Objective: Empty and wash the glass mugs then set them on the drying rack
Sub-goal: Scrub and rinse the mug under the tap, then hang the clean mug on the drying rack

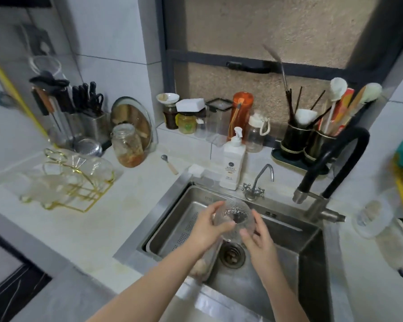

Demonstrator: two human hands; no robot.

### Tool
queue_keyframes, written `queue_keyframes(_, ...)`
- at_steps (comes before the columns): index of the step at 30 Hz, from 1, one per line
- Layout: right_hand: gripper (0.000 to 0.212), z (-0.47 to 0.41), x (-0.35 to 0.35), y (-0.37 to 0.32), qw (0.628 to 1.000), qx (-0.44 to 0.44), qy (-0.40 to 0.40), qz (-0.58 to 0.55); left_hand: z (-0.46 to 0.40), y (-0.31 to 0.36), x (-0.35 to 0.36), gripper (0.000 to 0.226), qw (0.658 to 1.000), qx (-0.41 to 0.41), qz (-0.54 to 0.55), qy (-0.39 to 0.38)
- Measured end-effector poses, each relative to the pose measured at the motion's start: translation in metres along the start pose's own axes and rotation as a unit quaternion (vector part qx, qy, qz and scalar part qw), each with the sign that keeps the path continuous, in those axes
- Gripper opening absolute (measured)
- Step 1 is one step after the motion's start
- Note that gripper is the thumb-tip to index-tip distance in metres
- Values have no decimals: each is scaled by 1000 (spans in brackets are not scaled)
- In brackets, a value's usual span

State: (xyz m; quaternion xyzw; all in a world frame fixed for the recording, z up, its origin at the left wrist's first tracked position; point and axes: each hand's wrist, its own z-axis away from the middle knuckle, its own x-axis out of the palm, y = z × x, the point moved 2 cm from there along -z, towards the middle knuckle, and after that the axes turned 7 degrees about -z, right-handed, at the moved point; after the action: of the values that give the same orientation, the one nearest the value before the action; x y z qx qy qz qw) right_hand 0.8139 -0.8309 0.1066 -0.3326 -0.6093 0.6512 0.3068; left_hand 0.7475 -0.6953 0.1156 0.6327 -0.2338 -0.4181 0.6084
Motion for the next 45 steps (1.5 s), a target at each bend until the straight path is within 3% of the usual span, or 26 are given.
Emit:
queue_keyframes(9,39,-37,164,-31,993,7,-104,-56,12,-9,-169,77,988,7,22,151)
queue_keyframes(13,38,-42,248,-43,989,5,-134,-66,22,-25,-248,67,976,-11,42,211)
queue_keyframes(17,37,-49,331,-53,983,9,-179,-33,37,-43,-327,43,961,-35,69,265)
queue_keyframes(24,40,-54,456,-36,979,56,-193,-29,51,-94,-433,34,944,-102,111,293)
queue_keyframes(31,29,-58,517,-23,985,94,-145,-29,31,-139,-481,37,935,-150,136,290)
queue_keyframes(38,42,-91,532,-4,980,134,-142,35,6,-160,-488,34,935,-183,124,278)
queue_keyframes(45,37,-108,536,15,977,151,-143,52,-8,-181,-485,32,924,-225,135,279)
